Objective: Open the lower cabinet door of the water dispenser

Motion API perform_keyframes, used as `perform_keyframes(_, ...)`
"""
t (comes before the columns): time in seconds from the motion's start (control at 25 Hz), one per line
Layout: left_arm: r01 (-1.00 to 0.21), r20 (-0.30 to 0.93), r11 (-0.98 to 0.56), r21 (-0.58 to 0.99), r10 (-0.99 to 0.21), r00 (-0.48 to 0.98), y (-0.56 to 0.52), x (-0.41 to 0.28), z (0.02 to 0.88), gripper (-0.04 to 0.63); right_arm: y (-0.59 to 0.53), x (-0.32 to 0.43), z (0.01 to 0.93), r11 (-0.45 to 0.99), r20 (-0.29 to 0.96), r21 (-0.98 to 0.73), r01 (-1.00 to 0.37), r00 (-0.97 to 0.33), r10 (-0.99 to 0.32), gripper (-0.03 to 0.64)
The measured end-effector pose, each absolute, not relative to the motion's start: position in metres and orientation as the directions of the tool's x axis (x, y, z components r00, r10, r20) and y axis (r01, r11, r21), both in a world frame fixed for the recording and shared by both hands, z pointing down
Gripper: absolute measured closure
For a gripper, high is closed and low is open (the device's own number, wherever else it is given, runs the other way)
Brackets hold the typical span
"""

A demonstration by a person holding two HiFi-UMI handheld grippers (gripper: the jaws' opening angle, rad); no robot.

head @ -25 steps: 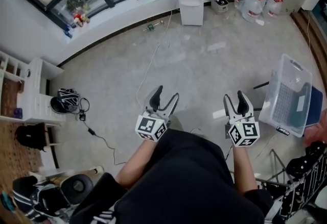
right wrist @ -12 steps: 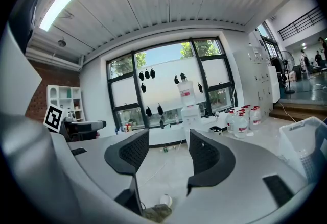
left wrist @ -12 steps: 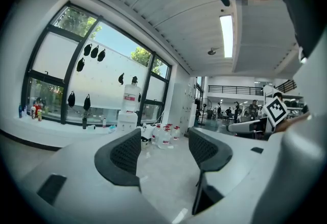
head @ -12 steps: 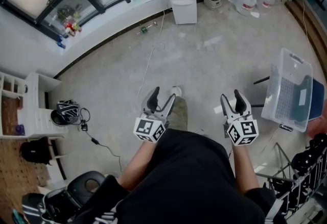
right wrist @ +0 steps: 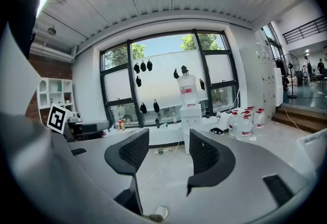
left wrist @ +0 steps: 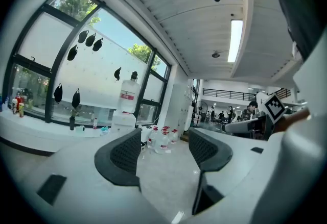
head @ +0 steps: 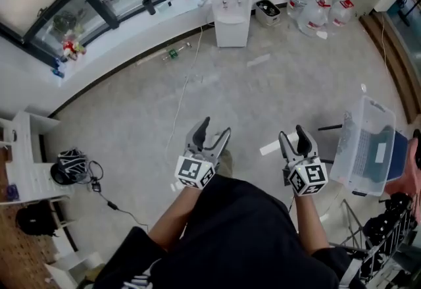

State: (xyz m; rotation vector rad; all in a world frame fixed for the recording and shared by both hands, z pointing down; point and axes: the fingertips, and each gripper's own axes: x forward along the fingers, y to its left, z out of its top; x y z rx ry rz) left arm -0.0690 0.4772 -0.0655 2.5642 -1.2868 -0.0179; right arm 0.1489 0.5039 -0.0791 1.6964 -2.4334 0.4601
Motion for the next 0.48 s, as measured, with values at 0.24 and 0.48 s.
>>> perform_keyframes(0.24, -0.773, 0.1, -0.568, 0.283, -0.784, 0.613, 0.368, -0.122, -0.074, 0.327, 0.392, 0.09, -0.096, 0.326, 0.315, -0.156, -0.932, -0.36, -0.878, 0.402)
perform_keyframes(0.48, -0.74, 0.076, -0.613, 0.277, -0.754, 0.652, 0.296, -0.153, -0.079, 0.327, 0.322, 0.05, -0.095, 0.31, 0.345, -0.152, -0.938, -0.344, -0.873, 0.402)
